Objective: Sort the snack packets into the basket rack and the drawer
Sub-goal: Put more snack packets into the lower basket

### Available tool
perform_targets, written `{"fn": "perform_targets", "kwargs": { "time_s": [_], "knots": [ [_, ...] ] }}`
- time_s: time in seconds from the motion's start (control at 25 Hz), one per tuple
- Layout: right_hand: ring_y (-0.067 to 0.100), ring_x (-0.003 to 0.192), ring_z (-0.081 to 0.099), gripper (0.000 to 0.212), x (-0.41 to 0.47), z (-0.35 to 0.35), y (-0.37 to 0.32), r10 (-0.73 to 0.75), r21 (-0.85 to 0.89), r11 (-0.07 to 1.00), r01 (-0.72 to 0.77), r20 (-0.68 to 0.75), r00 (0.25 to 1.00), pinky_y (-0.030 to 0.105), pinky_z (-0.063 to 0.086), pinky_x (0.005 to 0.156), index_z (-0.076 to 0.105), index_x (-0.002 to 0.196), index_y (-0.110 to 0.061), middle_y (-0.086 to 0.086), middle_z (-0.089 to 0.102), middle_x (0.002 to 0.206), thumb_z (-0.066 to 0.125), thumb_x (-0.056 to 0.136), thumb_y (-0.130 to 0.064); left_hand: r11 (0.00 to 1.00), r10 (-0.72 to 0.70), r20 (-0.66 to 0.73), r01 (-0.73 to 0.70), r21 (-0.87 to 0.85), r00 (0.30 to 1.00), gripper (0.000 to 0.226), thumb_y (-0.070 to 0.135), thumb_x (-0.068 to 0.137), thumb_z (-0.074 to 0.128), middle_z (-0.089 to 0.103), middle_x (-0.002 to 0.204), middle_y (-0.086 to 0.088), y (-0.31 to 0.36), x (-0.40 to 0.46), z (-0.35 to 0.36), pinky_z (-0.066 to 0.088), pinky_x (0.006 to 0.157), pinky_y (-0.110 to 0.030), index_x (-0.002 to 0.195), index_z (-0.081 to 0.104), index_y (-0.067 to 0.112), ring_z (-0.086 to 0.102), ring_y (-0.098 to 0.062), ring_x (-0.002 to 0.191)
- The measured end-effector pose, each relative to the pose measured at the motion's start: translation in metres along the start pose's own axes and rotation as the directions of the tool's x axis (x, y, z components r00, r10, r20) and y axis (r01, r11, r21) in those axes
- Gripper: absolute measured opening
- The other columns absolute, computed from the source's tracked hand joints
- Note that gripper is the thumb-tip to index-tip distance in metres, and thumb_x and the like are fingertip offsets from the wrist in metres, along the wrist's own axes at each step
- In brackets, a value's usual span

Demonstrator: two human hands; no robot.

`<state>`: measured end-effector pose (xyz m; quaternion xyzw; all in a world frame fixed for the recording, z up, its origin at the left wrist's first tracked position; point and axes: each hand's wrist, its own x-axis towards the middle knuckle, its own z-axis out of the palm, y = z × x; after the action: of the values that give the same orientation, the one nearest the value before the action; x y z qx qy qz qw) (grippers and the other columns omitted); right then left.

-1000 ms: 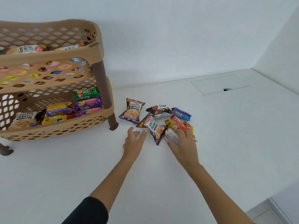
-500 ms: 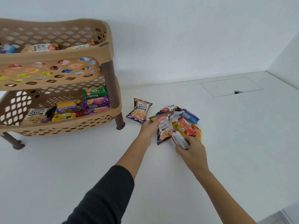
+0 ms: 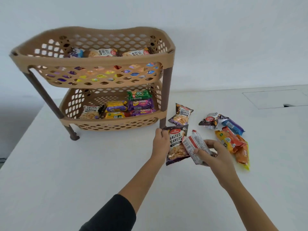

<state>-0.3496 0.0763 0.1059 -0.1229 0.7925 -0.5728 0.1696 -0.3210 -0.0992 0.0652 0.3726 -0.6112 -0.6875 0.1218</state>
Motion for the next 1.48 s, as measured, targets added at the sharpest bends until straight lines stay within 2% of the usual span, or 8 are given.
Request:
{"fn": "perform_targets", "kwargs": {
  "time_s": [0.24, 0.4, 0.56, 0.68, 0.8, 0.96, 1.32, 1.48],
  "knots": [
    [0.019, 0.076, 0.068, 0.033, -0.004, 0.096, -0.039, 0.096, 0.171, 0.974, -0.152, 0.298, 0.950, 0.030, 0.055, 0.055, 0.064, 0.116, -0.014, 0.008, 0.071, 0.100, 0.066, 0.086, -0.026, 0.990, -0.117, -0.118, 0.107, -0.091, 0.986, 0.028, 0.032, 0.098, 0.031, 0.062, 0.097, -0.014, 0.007, -0.012, -0.137, 0.052, 0.061, -0.030, 0.113, 0.043, 0.011, 0.068, -0.024, 0.081],
    [0.018, 0.080, 0.069, 0.032, 0.001, 0.158, -0.064, 0.134, 0.200, 0.956, -0.213, 0.349, 0.928, 0.024, 0.053, 0.052, 0.064, 0.114, -0.017, 0.008, 0.072, 0.100, 0.067, 0.085, -0.030, 0.874, -0.359, 0.101, 0.372, -0.314, 0.928, 0.047, 0.053, 0.092, 0.045, 0.070, 0.078, -0.010, 0.006, -0.028, -0.210, 0.056, 0.069, -0.031, 0.095, 0.062, 0.010, 0.067, -0.021, 0.064],
    [0.010, 0.076, 0.067, 0.028, 0.019, 0.205, -0.096, 0.066, 0.271, 0.948, -0.164, 0.335, 0.940, 0.023, 0.054, 0.054, 0.061, 0.111, -0.014, 0.005, 0.070, 0.099, 0.064, 0.088, -0.028, 0.820, -0.384, 0.217, 0.440, -0.365, 0.897, 0.047, 0.056, 0.081, 0.063, 0.071, 0.085, -0.012, 0.000, -0.038, -0.261, 0.057, 0.072, -0.034, 0.094, 0.066, 0.010, 0.068, -0.025, 0.071],
    [0.013, 0.083, 0.068, 0.027, 0.037, 0.234, -0.114, -0.027, 0.247, 0.968, -0.050, 0.299, 0.954, 0.025, 0.059, 0.060, 0.060, 0.113, -0.011, 0.006, 0.068, 0.104, 0.061, 0.091, -0.026, 0.842, -0.376, 0.209, 0.427, -0.330, 0.903, 0.034, 0.038, 0.089, 0.061, 0.070, 0.083, -0.014, -0.019, -0.040, -0.278, 0.056, 0.065, -0.032, 0.097, 0.065, 0.005, 0.066, -0.026, 0.067],
    [0.013, 0.092, 0.067, 0.027, 0.052, 0.253, -0.121, -0.077, 0.191, 0.981, 0.022, 0.288, 0.955, 0.027, 0.060, 0.067, 0.056, 0.114, -0.016, 0.006, 0.065, 0.110, 0.062, 0.090, -0.026, 0.896, -0.327, 0.016, 0.315, -0.311, 0.945, 0.025, 0.017, 0.092, 0.057, 0.070, 0.075, -0.012, -0.039, -0.039, -0.284, 0.055, 0.059, -0.030, 0.110, 0.060, -0.001, 0.065, -0.024, 0.061],
    [0.017, 0.098, 0.064, 0.041, 0.089, 0.273, -0.131, -0.102, 0.138, 0.988, 0.069, 0.252, 0.962, 0.024, 0.059, 0.067, 0.049, 0.120, -0.011, 0.005, 0.060, 0.115, 0.067, 0.087, -0.026, 0.937, -0.254, -0.088, 0.223, -0.269, 0.963, 0.017, 0.018, 0.095, 0.055, 0.070, 0.079, -0.009, -0.043, -0.035, -0.296, 0.052, 0.047, -0.023, 0.108, 0.057, 0.007, 0.066, -0.018, 0.056],
    [0.027, 0.123, 0.049, 0.040, 0.200, 0.398, -0.167, 0.194, -0.132, 0.979, -0.157, 0.341, 0.920, 0.033, 0.054, 0.088, 0.045, 0.130, -0.004, 0.014, 0.044, 0.137, 0.056, 0.092, -0.005, 0.997, -0.073, -0.274, 0.072, -0.011, 0.959, 0.012, 0.019, 0.097, 0.042, 0.070, 0.079, -0.007, -0.067, -0.022, -0.305, 0.043, 0.050, -0.028, 0.103, 0.052, 0.024, 0.062, -0.019, 0.059],
    [0.028, 0.117, 0.056, 0.035, 0.223, 0.434, -0.161, 0.247, -0.293, 0.945, -0.144, 0.352, 0.903, 0.032, 0.057, 0.081, 0.050, 0.125, -0.001, 0.016, 0.049, 0.135, 0.055, 0.091, -0.003, 0.999, -0.041, -0.270, 0.039, -0.012, 0.962, 0.014, 0.018, 0.097, 0.041, 0.071, 0.079, -0.013, -0.070, -0.023, -0.306, 0.044, 0.051, -0.029, 0.099, 0.051, 0.028, 0.063, -0.022, 0.061]
  ]
}}
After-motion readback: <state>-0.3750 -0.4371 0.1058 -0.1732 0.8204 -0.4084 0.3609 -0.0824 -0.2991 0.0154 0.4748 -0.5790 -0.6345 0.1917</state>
